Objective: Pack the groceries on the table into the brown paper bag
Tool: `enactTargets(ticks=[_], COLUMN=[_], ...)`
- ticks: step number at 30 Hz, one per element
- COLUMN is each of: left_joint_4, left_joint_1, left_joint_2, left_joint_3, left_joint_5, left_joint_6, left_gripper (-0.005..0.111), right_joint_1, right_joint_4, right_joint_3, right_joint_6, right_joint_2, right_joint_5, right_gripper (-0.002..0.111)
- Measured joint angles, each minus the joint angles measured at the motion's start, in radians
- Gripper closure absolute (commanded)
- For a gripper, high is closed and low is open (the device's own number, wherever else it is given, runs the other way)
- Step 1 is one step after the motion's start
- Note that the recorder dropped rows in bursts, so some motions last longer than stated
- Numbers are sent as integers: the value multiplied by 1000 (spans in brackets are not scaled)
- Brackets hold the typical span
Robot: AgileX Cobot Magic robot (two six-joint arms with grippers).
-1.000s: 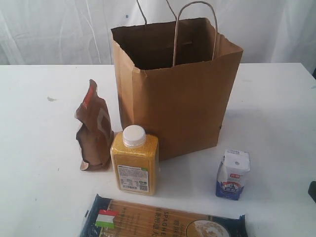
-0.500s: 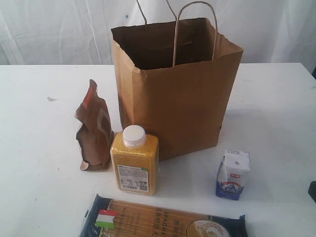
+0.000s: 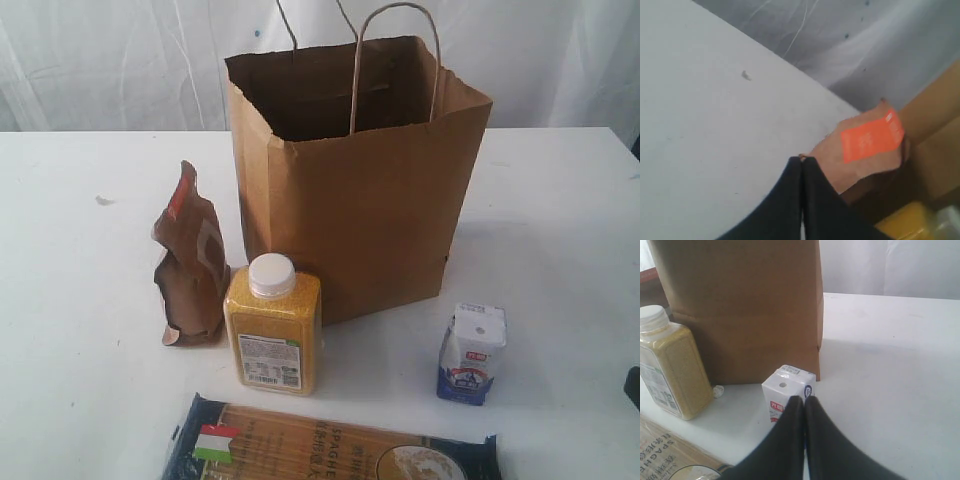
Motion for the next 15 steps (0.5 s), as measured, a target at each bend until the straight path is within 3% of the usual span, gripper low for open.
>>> enactTargets(ticks=[10,15], left_joint_4=[-136,-114], left_joint_1=[0,0], left_joint_2=[0,-2], left_joint_3=[-13,-212], left_joint_5=[-4,131], left_joint_6=[-359,-166], left_gripper=[107,107], right_joint_1=[0,0], right_joint_4=[0,0], right_joint_3=[0,0], right_joint_6=[0,0], right_joint_2=[0,0], right_joint_5=[0,0], right_gripper=[108,108])
